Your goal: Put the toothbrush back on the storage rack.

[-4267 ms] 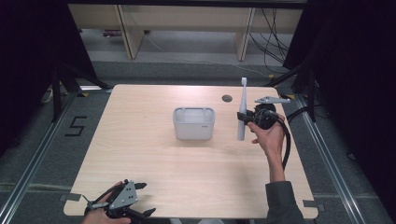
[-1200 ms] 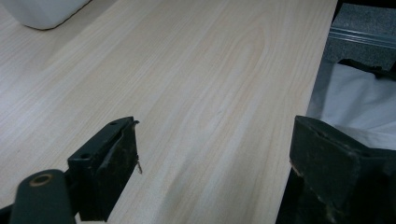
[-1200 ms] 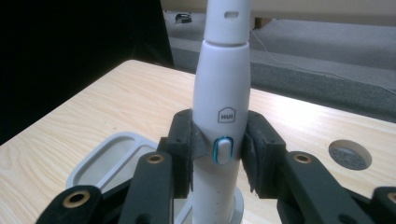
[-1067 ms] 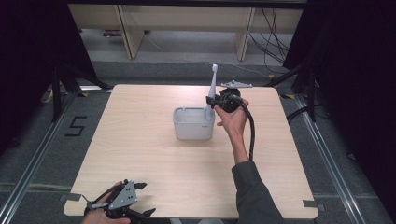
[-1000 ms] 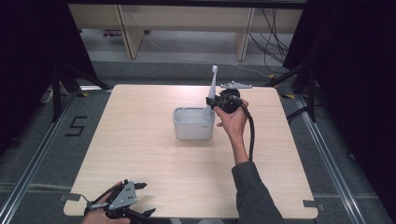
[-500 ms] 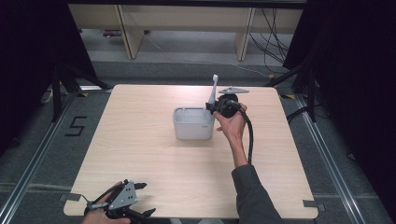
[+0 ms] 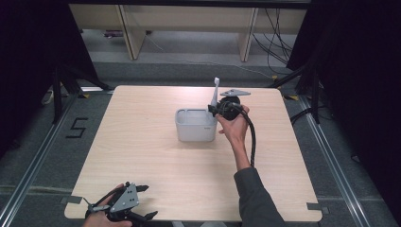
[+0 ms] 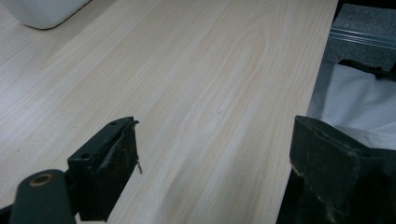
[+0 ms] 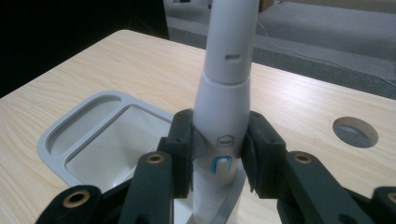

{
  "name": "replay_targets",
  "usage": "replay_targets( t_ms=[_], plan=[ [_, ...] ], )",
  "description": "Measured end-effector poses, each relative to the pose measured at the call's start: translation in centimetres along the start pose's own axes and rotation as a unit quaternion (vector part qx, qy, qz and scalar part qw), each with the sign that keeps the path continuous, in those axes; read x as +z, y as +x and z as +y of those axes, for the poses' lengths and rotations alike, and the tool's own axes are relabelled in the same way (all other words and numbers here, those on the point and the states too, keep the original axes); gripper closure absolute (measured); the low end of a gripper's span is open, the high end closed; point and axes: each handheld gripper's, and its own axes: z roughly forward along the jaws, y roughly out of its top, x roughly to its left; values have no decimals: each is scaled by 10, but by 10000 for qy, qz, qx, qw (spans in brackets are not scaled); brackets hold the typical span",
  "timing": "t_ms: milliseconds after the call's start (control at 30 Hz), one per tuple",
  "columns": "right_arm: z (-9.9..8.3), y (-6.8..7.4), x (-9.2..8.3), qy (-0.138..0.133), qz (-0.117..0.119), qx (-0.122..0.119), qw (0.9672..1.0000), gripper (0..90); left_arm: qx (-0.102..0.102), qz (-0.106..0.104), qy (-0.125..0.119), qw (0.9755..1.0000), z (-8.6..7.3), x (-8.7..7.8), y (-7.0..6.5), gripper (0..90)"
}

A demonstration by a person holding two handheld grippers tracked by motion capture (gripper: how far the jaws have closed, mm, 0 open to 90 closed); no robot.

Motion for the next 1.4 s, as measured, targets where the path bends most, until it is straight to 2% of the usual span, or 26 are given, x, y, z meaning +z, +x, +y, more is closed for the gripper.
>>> replay_targets(
  t_ms=[133, 233, 267, 367, 433, 467, 500, 533, 600, 667, 733, 867, 933, 1067, 1200, 1333, 1400],
  plan=[
    [-1, 1, 0, 14, -112, -109, 9999, 665, -3, -3, -1, 10000, 0, 0, 0, 147],
    [-1, 4, 3, 95, -78, -68, 9999, 664, 0, -8, 6, 10000, 0, 0, 0, 147],
    [-2, 3, 4, 57, -98, -135, 9998, 667, 4, -2, 4, 10000, 0, 0, 0, 147],
    [-2, 2, 4, -26, -43, -76, 10000, 673, 12, -5, 22, 10000, 0, -1, 0, 147],
    [-1, 4, 3, -35, -54, -71, 10000, 656, -4, -17, 5, 10000, 0, 0, 0, 147],
    [0, 3, 2, -23, -16, -167, 9999, 646, 0, -8, 7, 10000, 0, 0, 0, 147],
    [0, 6, 1, 5, -59, 10, 10000, 635, 0, -16, 5, 10000, 0, 0, 0, 147],
    [1, 5, 0, -14, -38, -55, 10000, 587, 10, 5, 4, 10000, 0, 0, 0, 147],
    [1, 4, 0, -19, -8, -120, 9999, 562, 3, -3, 10, 10000, 0, 0, 0, 147],
    [0, 5, -1, -52, -40, -13, 10000, 550, 0, 8, 3, 10000, 0, 0, 0, 147],
    [0, 3, -2, -54, 7, -135, 9999, 532, 9, 1, 11, 10000, 0, 0, 0, 147],
    [0, 3, -5, -38, 5, 55, 10000, 493, 3, 10, 3, 10000, 0, 0, 0, 147],
    [0, 3, -6, -100, -34, -15, 9999, 466, 1, 5, 4, 10000, 0, 0, 0, 147],
    [1, 3, -9, -116, -51, 76, 9999, 449, 0, 15, 3, 10000, 0, 0, 0, 147],
    [2, 1, -13, -133, -46, -35, 9999, 434, 5, 9, 15, 10000, 0, 0, 1, 147],
    [2, 1, -18, -188, 73, 78, 9998, 423, -6, 13, 7, 10000, 0, 0, 0, 147],
    [1, 1, -20, -185, -1, 83, 9998, 419, -6, 5, 3, 10000, 0, 0, 0, 147]
  ],
)
